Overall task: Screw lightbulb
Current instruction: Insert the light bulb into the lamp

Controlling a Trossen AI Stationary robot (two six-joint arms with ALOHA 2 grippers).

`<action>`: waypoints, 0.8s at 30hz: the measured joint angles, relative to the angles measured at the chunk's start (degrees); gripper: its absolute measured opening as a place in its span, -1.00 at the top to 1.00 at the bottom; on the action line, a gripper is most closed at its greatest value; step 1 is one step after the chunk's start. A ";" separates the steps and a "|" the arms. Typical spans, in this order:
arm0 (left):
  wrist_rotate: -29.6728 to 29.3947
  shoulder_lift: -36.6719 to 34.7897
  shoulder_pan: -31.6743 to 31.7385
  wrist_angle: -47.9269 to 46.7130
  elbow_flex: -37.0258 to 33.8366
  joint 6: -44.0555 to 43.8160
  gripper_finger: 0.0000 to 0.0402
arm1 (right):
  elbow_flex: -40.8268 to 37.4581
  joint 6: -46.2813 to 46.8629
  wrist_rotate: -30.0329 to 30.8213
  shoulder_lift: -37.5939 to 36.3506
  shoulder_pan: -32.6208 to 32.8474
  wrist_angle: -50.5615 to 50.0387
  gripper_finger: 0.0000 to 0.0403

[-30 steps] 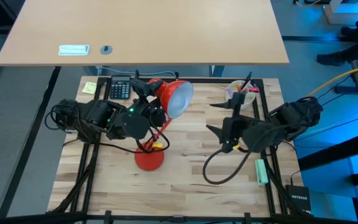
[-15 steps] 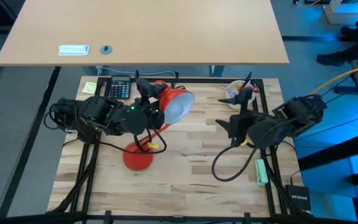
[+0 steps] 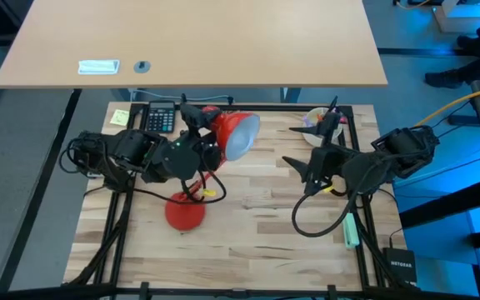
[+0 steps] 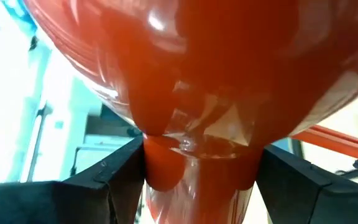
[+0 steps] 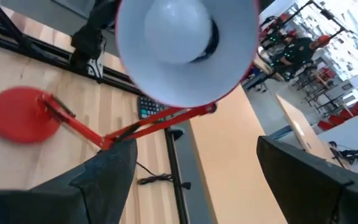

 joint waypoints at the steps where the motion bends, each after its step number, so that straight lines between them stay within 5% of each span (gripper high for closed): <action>1: -1.10 0.00 0.02 0.76 0.00 0.15 -0.25 | 0.00 0.00 0.39 0.01 0.00 -0.18 -0.66; 8: -6.40 0.00 -0.11 7.49 0.11 3.20 -0.25 | -0.02 2.22 0.54 0.01 0.00 -2.23 -0.66; 24: -6.71 -0.20 -0.88 0.45 0.24 -2.59 -0.25 | -1.01 3.83 0.47 0.08 -2.36 0.14 -0.66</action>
